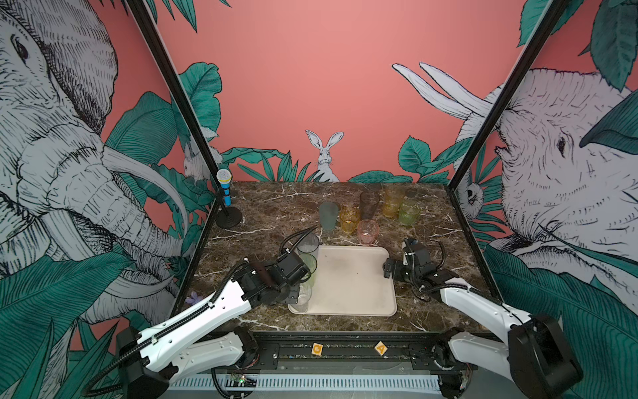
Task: Place the glasses into the tray
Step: Place the glass on the tray.
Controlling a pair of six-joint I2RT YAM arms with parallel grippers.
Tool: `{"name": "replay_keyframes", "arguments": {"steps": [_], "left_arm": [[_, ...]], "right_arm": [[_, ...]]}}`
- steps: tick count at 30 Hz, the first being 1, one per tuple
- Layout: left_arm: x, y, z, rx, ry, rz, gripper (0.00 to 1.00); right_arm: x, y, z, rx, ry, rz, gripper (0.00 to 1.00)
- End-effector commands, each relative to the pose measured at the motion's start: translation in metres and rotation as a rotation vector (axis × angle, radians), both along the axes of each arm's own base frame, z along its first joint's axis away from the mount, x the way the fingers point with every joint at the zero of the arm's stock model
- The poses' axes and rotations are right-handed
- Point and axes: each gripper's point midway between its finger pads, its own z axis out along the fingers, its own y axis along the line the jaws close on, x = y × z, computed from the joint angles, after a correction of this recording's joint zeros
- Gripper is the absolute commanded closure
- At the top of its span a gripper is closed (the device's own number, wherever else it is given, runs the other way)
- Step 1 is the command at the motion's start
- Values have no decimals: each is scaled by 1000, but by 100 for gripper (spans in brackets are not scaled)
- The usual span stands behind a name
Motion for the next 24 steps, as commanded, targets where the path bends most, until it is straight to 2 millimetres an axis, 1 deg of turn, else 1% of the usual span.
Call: {"name": "replay_keyframes", "arguments": {"steps": [1, 14, 19, 24], "left_arm": [[6, 1, 1, 8, -35, 13, 100], [11, -7, -6, 19, -27, 8, 100], [12, -7, -10, 39, -18, 9, 100], [15, -1, -9, 72, -28, 29, 100]], "right_arm": [[7, -1, 10, 13, -37, -20, 1], [8, 0, 10, 17, -37, -17, 1], [8, 0, 10, 18, -36, -17, 1], [8, 0, 9, 19, -35, -18, 1]]}}
